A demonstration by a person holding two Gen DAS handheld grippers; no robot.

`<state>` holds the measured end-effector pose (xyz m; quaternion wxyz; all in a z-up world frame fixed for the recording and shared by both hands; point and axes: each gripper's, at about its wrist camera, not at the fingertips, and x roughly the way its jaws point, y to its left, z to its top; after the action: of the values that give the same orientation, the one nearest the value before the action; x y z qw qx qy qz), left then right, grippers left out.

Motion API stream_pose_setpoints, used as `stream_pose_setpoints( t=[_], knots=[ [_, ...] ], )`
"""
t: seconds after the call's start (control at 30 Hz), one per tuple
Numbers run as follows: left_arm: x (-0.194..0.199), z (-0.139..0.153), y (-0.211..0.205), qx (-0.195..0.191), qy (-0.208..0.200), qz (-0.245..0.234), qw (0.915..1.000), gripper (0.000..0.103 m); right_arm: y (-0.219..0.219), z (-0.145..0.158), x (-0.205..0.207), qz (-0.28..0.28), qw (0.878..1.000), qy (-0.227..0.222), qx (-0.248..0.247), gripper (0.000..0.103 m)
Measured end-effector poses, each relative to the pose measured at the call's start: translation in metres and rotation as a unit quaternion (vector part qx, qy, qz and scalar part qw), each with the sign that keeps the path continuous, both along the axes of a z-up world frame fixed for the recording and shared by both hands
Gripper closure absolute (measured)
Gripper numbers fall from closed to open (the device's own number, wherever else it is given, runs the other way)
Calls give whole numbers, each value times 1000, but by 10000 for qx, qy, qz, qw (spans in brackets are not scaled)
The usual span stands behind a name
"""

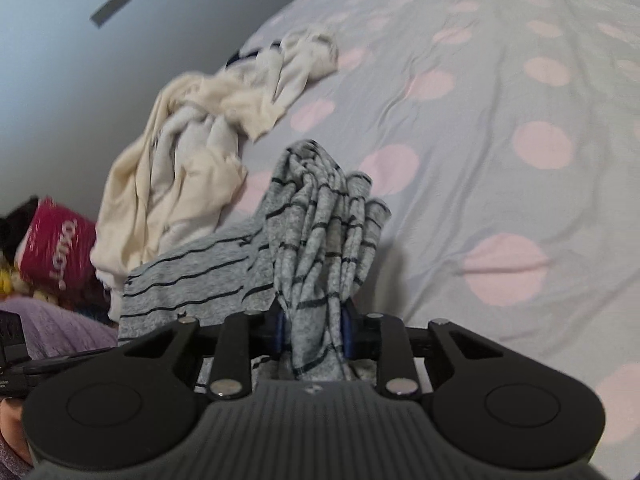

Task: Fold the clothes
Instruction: 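Hold the garment edge with the left gripper while the right gripper regrasps a corner, then lift the striped garment with both grippers and carry it toward the folded stack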

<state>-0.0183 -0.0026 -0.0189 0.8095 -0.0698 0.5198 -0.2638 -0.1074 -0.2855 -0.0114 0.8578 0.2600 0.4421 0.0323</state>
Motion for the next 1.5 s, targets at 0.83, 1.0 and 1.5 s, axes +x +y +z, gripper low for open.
stream_pose_setpoints(
  t=[0.83, 1.0, 1.5],
  knots=[
    [-115, 132, -311, -1930, -670, -3551, 9122, 91, -176, 165, -308, -3488, 9282, -852, -978, 77],
    [-122, 130, -348, -1942, -312, -3758, 9056, 91, -192, 181, -332, -3787, 9158, -613, -1184, 76],
    [-3, 221, -330, -1816, -1408, -3107, 9223, 91, -214, 207, -204, -3278, 9249, -1541, -1152, 77]
  ],
)
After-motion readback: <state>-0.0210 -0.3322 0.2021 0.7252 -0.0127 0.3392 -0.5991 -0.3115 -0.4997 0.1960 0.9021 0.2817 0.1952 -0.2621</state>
